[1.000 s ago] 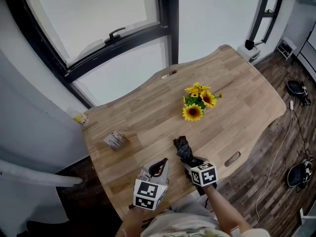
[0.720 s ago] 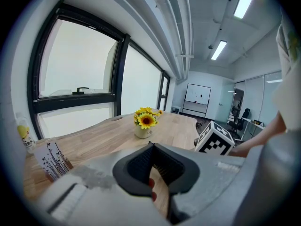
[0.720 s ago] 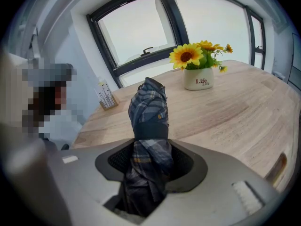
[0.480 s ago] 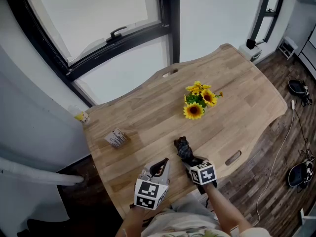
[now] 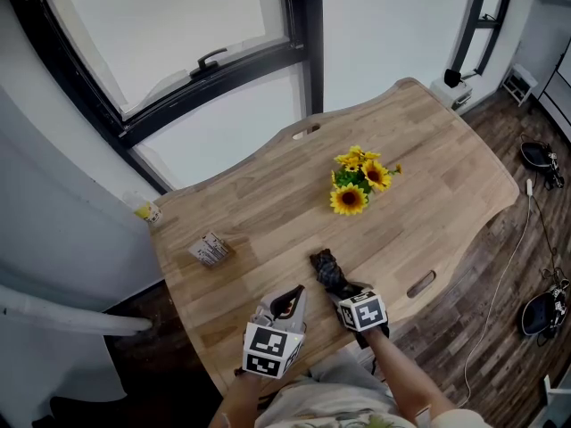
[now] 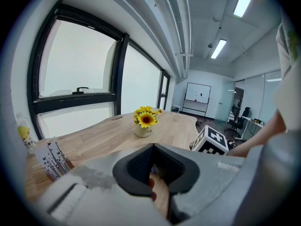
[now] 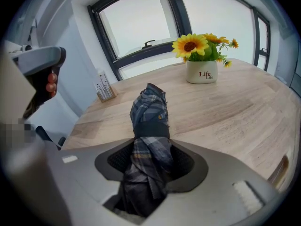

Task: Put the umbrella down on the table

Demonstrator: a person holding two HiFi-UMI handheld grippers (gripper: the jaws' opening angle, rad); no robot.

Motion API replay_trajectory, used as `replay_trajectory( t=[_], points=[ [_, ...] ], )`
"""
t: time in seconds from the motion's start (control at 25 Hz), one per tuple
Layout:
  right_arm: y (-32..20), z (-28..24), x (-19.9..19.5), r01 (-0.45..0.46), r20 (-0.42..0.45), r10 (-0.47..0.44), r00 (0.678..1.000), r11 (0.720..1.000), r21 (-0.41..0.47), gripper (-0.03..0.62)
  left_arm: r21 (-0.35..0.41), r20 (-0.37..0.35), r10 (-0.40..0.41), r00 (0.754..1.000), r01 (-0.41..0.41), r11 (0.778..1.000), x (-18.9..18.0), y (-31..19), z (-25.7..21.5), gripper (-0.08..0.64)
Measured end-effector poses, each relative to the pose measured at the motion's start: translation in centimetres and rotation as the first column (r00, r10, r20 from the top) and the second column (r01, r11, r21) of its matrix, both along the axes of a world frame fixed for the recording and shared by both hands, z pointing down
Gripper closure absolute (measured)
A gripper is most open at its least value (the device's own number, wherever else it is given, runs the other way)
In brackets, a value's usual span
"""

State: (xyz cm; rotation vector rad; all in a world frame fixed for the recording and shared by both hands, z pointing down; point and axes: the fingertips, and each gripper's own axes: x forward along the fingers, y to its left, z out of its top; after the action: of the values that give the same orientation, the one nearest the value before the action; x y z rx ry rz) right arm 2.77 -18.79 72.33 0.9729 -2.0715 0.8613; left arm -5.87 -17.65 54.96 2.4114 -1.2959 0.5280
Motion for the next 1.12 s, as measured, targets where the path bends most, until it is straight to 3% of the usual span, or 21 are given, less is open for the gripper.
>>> replay_trajectory(
  t=[0.44,0.68,0.84,1.12],
  points=[
    [0.0,0.5,-0.2,0.04,-0.051,-0.037,0.998,0.998,0.045,0.347,-0.002,-0.001,0.004,1.0,-0.004,1.0,0.3,0.2,0.1,0.569],
    [0.1,0.0,-0.5,0.05,-0.027,-0.049,0.998,0.998,0.033,0.249,0.015,-0.01,0.007,1.0,-0.007,1.0,0.6,0.5,-0.5,0.569],
    [-0.1,-2.5,-0.2,0.03,0.002,-0.03,1.0,0.995,0.092,0.236,0.023,-0.015,0.005,1.0,-0.005,1.0,0.6,0.9,-0.9,0.569],
    [-0.1,-9.3,-0.2,-0.026,0.126,-0.004,0.992,0.972,0.233,0.256,0.046,-0.028,-0.008,1.0,0.009,0.999,0.5,1.5,-2.1,0.569]
  ],
)
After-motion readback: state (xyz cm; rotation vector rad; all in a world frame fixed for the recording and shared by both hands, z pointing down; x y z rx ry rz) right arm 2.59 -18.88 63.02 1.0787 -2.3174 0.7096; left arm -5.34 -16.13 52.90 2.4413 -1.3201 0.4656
